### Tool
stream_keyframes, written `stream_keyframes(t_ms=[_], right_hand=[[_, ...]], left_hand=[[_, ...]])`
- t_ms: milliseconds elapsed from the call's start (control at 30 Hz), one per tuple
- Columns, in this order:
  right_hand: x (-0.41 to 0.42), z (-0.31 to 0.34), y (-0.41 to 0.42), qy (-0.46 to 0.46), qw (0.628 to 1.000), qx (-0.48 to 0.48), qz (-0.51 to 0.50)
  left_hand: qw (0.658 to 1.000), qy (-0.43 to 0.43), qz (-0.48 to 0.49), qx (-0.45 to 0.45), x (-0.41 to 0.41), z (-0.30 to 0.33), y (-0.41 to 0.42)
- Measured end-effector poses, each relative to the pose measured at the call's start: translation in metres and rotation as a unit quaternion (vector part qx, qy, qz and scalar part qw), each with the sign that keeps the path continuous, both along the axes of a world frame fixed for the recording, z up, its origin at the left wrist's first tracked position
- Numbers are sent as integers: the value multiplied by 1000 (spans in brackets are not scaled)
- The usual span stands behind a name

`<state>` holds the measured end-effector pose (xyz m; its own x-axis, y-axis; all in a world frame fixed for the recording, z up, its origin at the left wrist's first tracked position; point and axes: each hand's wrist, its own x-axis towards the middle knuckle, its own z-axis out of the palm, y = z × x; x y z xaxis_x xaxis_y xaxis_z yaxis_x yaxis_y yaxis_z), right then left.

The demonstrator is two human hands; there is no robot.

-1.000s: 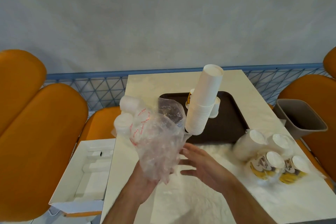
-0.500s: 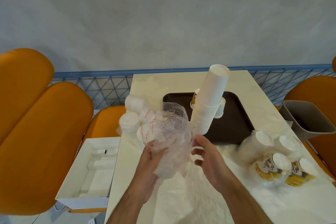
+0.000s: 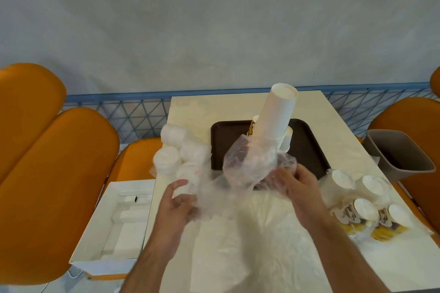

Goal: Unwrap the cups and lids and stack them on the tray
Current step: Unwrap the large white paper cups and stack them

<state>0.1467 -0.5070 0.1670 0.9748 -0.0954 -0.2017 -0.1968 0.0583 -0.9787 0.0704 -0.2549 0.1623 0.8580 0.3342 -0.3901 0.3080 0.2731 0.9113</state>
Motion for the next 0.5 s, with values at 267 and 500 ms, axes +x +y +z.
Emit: stream_keyframes(t_ms=[267,500], right_hand=[[19,9,-46,-24,989,-141,-46],[25,22,-72,13,986,-139,-86]], left_hand=[[991,-56,-15,118,0,4,58],[991,-74,24,111,-4,19,99]])
